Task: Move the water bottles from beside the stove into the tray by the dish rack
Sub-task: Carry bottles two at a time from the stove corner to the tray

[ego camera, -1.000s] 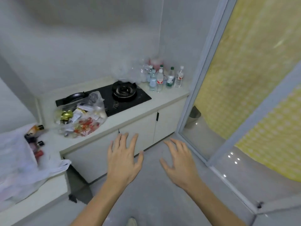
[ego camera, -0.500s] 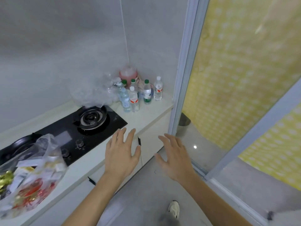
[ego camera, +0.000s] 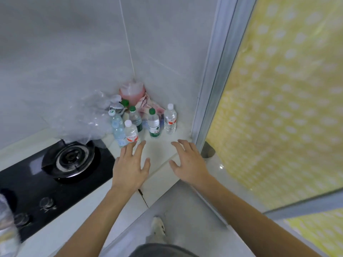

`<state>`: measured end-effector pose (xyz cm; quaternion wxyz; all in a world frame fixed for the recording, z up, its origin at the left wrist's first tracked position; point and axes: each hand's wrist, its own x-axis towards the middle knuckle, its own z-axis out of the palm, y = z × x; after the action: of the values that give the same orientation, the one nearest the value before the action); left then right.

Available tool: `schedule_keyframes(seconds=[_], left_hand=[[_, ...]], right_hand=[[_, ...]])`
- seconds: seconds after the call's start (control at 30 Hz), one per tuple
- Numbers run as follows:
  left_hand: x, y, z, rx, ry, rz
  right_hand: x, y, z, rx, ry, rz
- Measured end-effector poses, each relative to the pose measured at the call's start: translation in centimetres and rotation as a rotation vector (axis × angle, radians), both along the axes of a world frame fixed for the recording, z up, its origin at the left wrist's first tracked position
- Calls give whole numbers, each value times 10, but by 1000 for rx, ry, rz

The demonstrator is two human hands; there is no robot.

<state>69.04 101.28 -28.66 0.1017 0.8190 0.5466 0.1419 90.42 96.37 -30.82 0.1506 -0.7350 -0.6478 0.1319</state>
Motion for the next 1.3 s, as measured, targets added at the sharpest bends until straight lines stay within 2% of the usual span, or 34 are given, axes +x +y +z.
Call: schedule_keyframes(seconds=[0.3, 0.57, 0.73, 0.87, 1.13, 1.3], left_hand=[[92, 182, -35, -16, -102, -46], [119, 262, -58, -96, -58, 3], [122, 260, -69, -137, -61, 97], [121, 248, -66, -151, -63, 129], [94, 184, -63, -134, -122, 323], [64, 146, -60, -153, -75, 448]], right_hand=[[73, 185, -13, -25, -20, -33], [100, 277, -38, -99, 3, 74], [107, 291, -51, -35, 96, 169], [116, 294, -55, 18, 82, 224], [103, 265, -57, 104, 92, 449], [75, 249, -60, 60, 94, 550]])
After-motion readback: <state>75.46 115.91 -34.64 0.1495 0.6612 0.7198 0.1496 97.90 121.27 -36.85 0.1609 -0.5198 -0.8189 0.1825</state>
